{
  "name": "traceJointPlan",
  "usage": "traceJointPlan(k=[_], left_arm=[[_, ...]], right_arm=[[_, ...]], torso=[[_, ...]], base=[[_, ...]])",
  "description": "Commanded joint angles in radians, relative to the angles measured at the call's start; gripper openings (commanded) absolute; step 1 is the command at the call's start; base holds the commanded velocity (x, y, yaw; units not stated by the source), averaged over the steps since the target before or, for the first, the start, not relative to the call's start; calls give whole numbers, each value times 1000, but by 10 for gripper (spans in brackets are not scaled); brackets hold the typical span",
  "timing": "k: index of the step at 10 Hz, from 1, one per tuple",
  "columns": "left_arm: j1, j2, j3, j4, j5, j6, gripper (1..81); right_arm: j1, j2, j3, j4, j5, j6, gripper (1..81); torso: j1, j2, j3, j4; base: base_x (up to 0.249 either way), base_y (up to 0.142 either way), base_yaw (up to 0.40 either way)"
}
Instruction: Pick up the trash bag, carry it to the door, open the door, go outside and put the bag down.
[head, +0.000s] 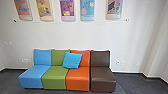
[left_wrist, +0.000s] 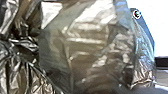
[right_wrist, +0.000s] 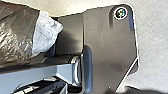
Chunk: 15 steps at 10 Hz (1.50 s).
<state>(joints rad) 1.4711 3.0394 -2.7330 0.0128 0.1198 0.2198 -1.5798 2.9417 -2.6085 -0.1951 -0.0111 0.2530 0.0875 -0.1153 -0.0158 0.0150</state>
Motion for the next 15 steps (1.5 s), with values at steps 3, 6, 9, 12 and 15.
traceJointPlan(k=[3,6,9,12,15], left_arm=[[-57,1,-2,-4,11,-2,10],[-57,3,-8,-7,-19,-7,10],[-57,-6,-10,-8,-52,-10,10],[-57,-10,-13,-8,-54,-10,10],[-56,-11,-14,-7,-54,-8,10]], right_arm=[[62,24,-17,-4,-69,-6,811],[54,65,-103,19,-52,-4,811],[89,87,-166,22,-61,5,811],[100,98,-166,16,-118,-1,811],[69,69,-110,3,-63,-9,811]], torso=[[0,0,1,0],[0,0,1,0],[0,0,1,0],[0,0,1,0],[0,0,1,0]], base=[[0,0,0],[0,0,0],[0,0,0],[0,0,0],[0,0,0]])
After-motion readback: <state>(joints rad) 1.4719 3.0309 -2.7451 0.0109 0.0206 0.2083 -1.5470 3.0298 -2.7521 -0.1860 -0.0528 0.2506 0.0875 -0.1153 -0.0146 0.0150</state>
